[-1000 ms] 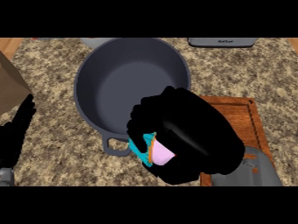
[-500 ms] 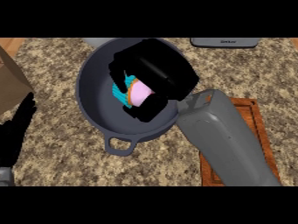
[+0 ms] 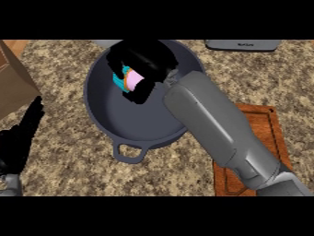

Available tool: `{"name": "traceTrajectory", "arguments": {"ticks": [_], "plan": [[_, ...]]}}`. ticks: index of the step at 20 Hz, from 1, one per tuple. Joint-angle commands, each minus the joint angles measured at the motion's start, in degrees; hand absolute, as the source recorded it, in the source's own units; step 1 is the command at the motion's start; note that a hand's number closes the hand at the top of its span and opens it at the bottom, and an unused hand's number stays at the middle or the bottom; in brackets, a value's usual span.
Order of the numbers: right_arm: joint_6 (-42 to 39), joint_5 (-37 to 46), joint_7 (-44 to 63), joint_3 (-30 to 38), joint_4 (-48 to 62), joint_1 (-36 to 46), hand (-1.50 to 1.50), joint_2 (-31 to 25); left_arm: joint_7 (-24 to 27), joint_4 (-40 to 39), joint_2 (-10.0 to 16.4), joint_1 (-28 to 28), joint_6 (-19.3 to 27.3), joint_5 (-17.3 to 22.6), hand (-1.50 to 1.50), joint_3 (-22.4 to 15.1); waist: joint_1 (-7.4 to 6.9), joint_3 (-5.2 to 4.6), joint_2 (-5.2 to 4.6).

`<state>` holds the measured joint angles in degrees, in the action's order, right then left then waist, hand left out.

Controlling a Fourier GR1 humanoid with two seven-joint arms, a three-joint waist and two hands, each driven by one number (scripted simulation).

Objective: Pick the cupcake from the cutting board and place it in the pot

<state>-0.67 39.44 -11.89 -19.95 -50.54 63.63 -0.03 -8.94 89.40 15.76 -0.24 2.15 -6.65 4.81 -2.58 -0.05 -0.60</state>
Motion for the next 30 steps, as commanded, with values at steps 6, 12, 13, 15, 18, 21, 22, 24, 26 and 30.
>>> {"name": "traceTrajectory", "arguments": {"ticks": [6, 12, 13, 15, 18, 21, 22, 24, 26, 30], "plan": [[4.05, -10.26, -4.09, -2.03, 20.34, 7.93, -1.5, 0.03, 0.39, 0.86, -0.44, -0.14, -0.69, -1.27, 0.0, -1.46, -2.41, 0.0, -0.54], [2.42, -19.96, -7.56, -6.25, 22.8, 7.09, -1.5, 0.03, 0.65, -1.52, 0.65, -3.16, -1.89, -0.11, 0.0, 0.24, -3.26, -0.01, -0.68], [2.91, -20.59, -8.54, -5.86, 24.03, 8.55, -1.5, 0.03, 1.61, -3.45, 0.35, -4.56, -2.29, -0.37, 0.0, -0.39, -3.54, -0.03, -0.99], [4.05, -23.18, -8.91, -7.05, 23.27, 7.78, -1.5, 0.03, 2.9, -3.27, -0.29, -2.23, -2.36, 0.23, 0.0, 0.0, -2.89, -0.02, -0.57], [4.88, -28.63, -14.61, -2.28, 22.68, 6.0, -1.5, 0.03, 1.18, -4.16, 1.1, -5.19, -2.92, 1.01, 0.0, 1.48, -2.62, 0.03, -0.79], [2.9, -37.37, -16.87, 3.6, 19.93, 5.56, -1.5, 0.03, 2.24, -4.68, -1.01, -4.13, -1.28, -0.33, 0.0, 0.05, -2.23, 0.05, -0.74], [1.65, -40.19, -15.18, 3.86, 19.38, 6.59, -1.5, 0.03, 1.65, -4.7, 0.15, -4.8, -1.93, 0.31, 0.0, 1.13, -2.34, 0.03, -0.5], [-0.58, -41.75, -16.69, 6.13, 21.59, 7.02, -1.5, 0.03, 1.79, -2.76, 0.83, -2.94, -1.74, 0.19, 0.0, 1.86, -0.98, 0.05, -0.12], [-3.65, -44.2, -13.14, 6.34, 23.32, 9.12, -1.5, 0.03, 0.42, -2.16, 0.76, -1.54, -2.36, 0.57, 0.0, 1.85, -0.57, 0.03, 0.06], [-12.73, -43.68, -15.13, 10.11, 27.97, 11.07, -1.5, -2.6, 1.56, -4.44, -0.72, -2.67, -0.03, -0.56, 0.0, 2.41, 0.88, 0.03, 0.01]]}}
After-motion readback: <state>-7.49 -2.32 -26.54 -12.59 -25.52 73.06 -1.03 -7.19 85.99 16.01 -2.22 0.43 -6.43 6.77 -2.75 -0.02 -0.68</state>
